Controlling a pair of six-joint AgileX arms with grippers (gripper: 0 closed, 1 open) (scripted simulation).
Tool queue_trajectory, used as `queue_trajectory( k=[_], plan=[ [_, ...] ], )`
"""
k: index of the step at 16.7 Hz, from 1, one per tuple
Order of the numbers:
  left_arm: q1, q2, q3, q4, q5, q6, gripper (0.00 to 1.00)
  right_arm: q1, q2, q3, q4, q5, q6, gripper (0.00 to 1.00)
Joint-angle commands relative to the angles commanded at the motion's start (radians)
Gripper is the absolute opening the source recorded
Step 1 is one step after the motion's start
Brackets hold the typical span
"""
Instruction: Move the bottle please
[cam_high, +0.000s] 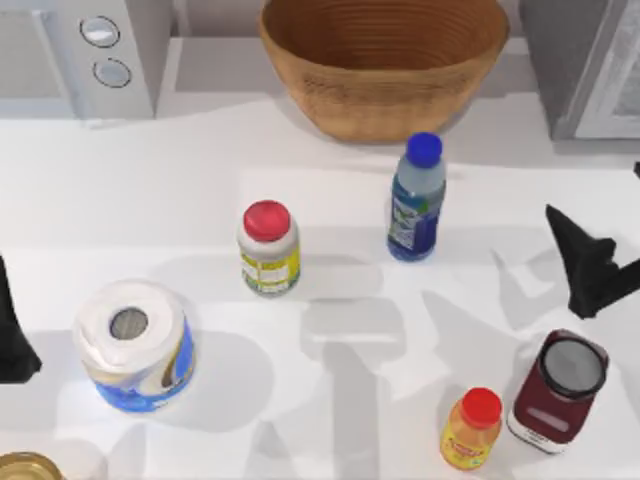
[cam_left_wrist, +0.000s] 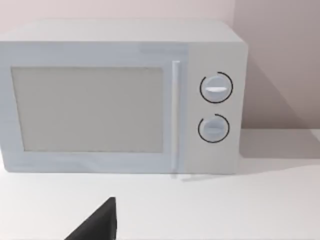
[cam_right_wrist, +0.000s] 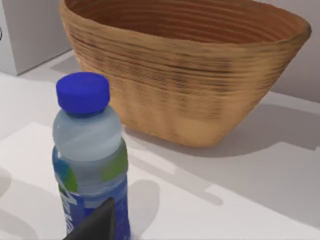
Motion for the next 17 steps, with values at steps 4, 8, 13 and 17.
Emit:
queue_trajectory(
  k=[4,8,13,17],
  plan=[
    [0.0,0.0,0.0,0.0,0.0,0.0,1.0,0.048,0.376,0.078,0.239,-0.086,-0.018,1.0],
    [0.0,0.0,0.0,0.0,0.0,0.0,1.0,0.084,0.611,0.134,0.408,-0.148,-0.032,1.0],
    [0.0,0.0,0.0,0.0,0.0,0.0,1.0,0.097,0.692,0.155,0.476,-0.172,-0.038,1.0],
    [0.0,0.0,0.0,0.0,0.0,0.0,1.0,0.093,0.69,0.153,0.472,-0.171,-0.037,1.0]
  ],
)
